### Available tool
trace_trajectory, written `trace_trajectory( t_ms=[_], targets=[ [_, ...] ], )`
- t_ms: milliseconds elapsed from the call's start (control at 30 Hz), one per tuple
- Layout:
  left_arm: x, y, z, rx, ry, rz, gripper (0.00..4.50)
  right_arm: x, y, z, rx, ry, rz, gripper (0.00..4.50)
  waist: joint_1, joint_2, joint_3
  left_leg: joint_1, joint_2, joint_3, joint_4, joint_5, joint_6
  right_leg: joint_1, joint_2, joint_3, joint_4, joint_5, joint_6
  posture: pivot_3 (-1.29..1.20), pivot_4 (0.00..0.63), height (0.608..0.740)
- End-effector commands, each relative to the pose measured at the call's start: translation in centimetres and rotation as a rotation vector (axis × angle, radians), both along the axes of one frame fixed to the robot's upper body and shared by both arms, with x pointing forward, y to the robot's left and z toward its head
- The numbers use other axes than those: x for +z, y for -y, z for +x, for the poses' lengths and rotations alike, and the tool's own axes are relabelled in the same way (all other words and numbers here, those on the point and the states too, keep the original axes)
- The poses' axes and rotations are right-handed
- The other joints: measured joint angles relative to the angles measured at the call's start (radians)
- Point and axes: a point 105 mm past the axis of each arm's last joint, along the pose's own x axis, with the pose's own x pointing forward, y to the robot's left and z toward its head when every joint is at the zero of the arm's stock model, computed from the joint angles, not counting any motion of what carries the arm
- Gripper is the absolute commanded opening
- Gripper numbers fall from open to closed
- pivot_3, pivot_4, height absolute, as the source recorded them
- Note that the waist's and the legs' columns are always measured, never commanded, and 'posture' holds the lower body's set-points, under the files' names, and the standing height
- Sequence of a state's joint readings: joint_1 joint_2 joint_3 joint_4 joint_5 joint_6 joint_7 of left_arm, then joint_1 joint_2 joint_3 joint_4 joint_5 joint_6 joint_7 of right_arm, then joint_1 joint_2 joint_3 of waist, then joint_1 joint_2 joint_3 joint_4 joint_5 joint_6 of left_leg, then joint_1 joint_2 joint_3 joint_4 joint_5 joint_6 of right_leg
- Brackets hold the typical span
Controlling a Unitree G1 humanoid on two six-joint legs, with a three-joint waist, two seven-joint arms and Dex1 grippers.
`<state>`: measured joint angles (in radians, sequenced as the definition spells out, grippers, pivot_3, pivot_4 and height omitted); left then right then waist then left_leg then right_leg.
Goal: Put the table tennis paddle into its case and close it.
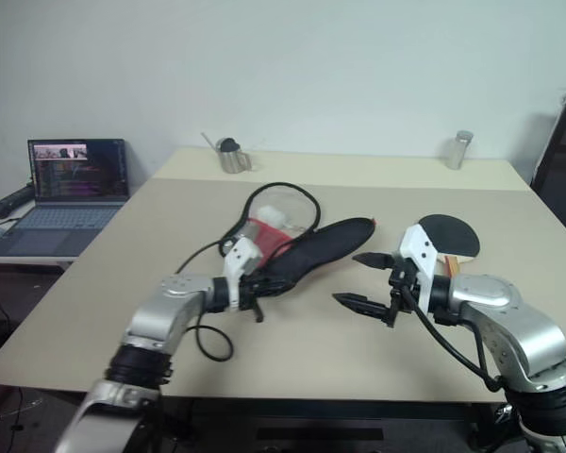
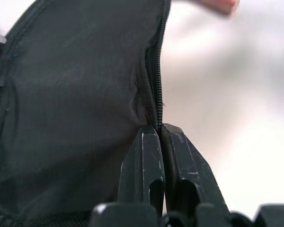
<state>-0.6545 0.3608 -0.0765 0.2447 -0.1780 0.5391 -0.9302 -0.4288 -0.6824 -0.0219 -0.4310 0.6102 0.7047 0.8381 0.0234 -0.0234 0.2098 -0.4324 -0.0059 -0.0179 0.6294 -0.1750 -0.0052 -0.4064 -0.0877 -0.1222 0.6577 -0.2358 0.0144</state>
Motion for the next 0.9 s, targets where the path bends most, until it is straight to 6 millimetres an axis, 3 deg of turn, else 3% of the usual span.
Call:
trace_trajectory(
  t_ms=[33,300,400,700,900],
  targets=[
    [2.4,2.3,1.9,0.092,0.052,-0.069,0.01,1.3,0.5,-0.4,-0.016,0.058,0.001,4.50,0.001,0.000,0.000,0.000,0.000,0.000,0.000,0.000,0.000,0.000,0.000,0.000,0.000,0.000,0.000,0.00,0.150,0.740],
    [2.7,5.5,3.1,0.125,0.018,-0.118,0.01,1.1,0.6,-0.4,-0.038,0.057,0.001,4.50,-0.002,-0.001,0.000,0.000,-0.001,0.002,0.000,0.000,0.001,0.000,0.001,0.000,-0.001,0.000,0.000,0.00,0.150,0.740],
    [2.7,5.4,3.2,0.128,0.024,-0.115,0.72,1.0,0.8,-0.5,-0.049,0.054,-0.001,4.50,-0.002,-0.001,0.000,0.000,-0.001,0.001,0.000,0.000,0.001,0.000,0.002,0.000,-0.001,0.000,0.000,0.00,0.150,0.740],
    [2.7,4.5,2.2,0.127,0.002,-0.116,3.86,0.8,0.9,0.1,-0.095,0.036,0.018,4.50,-0.001,-0.001,0.000,0.000,-0.001,0.001,0.000,0.000,0.001,0.000,0.001,0.000,-0.001,0.000,0.000,0.00,0.150,0.740],
    [4.8,1.1,-0.3,0.049,0.112,-0.146,3.86,0.8,1.1,3.1,-0.262,0.010,0.101,4.50,-0.008,-0.001,0.000,0.000,0.001,0.001,0.000,0.000,0.000,0.000,0.001,0.001,0.000,0.000,0.000,0.00,0.150,0.740]
  ],
)
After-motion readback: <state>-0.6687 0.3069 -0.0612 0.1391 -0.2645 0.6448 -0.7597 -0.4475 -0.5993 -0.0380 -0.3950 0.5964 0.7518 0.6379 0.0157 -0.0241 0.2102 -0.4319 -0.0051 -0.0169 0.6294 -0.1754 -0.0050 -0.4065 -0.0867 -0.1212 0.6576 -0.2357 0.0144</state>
